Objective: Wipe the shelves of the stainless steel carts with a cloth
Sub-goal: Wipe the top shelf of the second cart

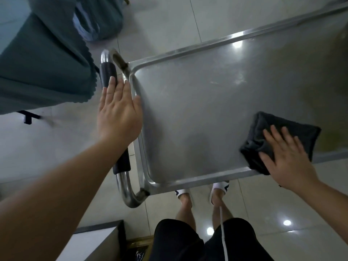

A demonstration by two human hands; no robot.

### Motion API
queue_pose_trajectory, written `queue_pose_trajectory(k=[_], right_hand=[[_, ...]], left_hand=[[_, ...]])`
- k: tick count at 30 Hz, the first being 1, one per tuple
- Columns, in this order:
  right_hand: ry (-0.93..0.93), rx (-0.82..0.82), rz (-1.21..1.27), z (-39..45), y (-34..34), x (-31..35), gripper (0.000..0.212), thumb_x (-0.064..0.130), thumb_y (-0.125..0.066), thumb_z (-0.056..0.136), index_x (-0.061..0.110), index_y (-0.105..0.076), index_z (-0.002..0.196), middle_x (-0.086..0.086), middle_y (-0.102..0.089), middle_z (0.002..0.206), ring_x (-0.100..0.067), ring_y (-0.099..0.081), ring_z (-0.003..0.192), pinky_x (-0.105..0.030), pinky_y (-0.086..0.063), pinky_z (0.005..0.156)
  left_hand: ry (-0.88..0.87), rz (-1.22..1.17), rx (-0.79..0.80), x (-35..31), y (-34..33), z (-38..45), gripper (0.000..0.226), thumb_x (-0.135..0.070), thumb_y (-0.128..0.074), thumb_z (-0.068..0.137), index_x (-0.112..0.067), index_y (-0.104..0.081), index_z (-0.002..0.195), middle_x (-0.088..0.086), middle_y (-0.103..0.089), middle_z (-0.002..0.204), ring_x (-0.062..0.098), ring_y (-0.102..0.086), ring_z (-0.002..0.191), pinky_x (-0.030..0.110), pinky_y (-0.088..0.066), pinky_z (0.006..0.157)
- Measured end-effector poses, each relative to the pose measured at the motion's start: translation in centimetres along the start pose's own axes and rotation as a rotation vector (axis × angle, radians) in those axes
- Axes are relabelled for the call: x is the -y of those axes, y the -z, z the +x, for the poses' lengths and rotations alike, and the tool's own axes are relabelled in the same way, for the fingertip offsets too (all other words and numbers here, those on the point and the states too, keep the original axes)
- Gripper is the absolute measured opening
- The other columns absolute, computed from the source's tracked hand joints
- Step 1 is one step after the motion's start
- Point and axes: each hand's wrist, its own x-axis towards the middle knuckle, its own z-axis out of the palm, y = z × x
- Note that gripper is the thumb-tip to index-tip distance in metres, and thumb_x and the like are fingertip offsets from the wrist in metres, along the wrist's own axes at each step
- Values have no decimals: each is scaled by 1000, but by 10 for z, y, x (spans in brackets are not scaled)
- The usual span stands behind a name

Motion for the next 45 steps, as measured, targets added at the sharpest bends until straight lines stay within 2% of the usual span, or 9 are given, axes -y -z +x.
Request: queue_pose_trajectory(k=[5, 12, 18, 27, 30, 33, 37, 40, 45], right_hand=[[-182, -125, 64, 5, -25, 118, 78, 56, -29, 100, 12, -23, 164, -11, -15, 172, -37, -10, 158, -59, -14, 125], [441, -72, 143, -1, -62, 327, 75, 56, -38, 102, 23, -17, 166, 0, -8, 174, -27, 6, 160, -56, -12, 127], [852, -8, -11, 46, -42, 300, 68, 58, -30, 103, 33, -18, 165, 11, -6, 173, -15, 5, 160, -46, -3, 129], [-31, -217, 95, 152, 34, 68, 73, 60, -28, 98, 27, -28, 163, 0, -21, 172, -28, -15, 159, -50, -10, 127], [-402, -222, 174, 174, 43, 66, 77, 63, -15, 97, 26, -13, 166, 3, -5, 174, -26, -2, 160, -52, -5, 128], [-529, -273, 258, 176, 39, 130, 78, 59, -20, 97, 22, -17, 166, -1, -8, 174, -30, -3, 160, -55, -7, 127], [-253, -268, 251, 141, 15, 253, 75, 53, -33, 100, 16, -23, 165, -7, -16, 173, -34, -9, 159, -55, -8, 127], [183, -189, 183, 107, -11, 332, 74, 56, -29, 104, 19, -14, 166, -4, -12, 173, -30, 1, 160, -54, -6, 128], [848, -19, -3, 116, -12, 333, 70, 62, -23, 104, 27, -18, 165, 7, -16, 171, -18, 2, 160, -47, -3, 129]], left_hand=[[2, -6, -16, 1, -1, 0, 68, -50, -10, 112, -16, -13, 170, -1, -5, 179, 10, 9, 163, 34, 9, 131], [0, -31, -35, 6, -6, 3, 69, -51, -11, 110, -17, -16, 170, -2, -7, 179, 9, 7, 163, 30, 12, 128], [-12, -51, -28, 6, -5, 2, 68, -50, -10, 111, -18, -14, 171, -4, -5, 179, 7, 9, 162, 29, 11, 129], [-4, -115, -42, 7, -4, 2, 65, -47, -14, 111, -22, -17, 170, -8, -8, 178, 0, 10, 161, 25, 12, 128], [1, -108, -55, 8, -6, 2, 66, -47, -13, 110, -21, -17, 170, -8, -9, 178, 0, 9, 161, 16, 19, 122], [8, -112, -67, 9, -9, 3, 66, -48, -13, 110, -21, -20, 170, -7, -11, 178, 1, 8, 161, 15, 20, 121], [5, -118, -70, 11, -10, 4, 66, -48, -14, 111, -21, -20, 170, -7, -12, 178, 0, 8, 161, 17, 19, 123], [9, -132, -67, 10, -10, 2, 65, -48, -14, 111, -21, -19, 170, -7, -10, 178, -1, 10, 160, 19, 18, 124], [5, -131, -70, 8, -9, 1, 64, -46, -15, 111, -19, -21, 169, -6, -12, 178, 0, 9, 161, 22, 14, 127]])
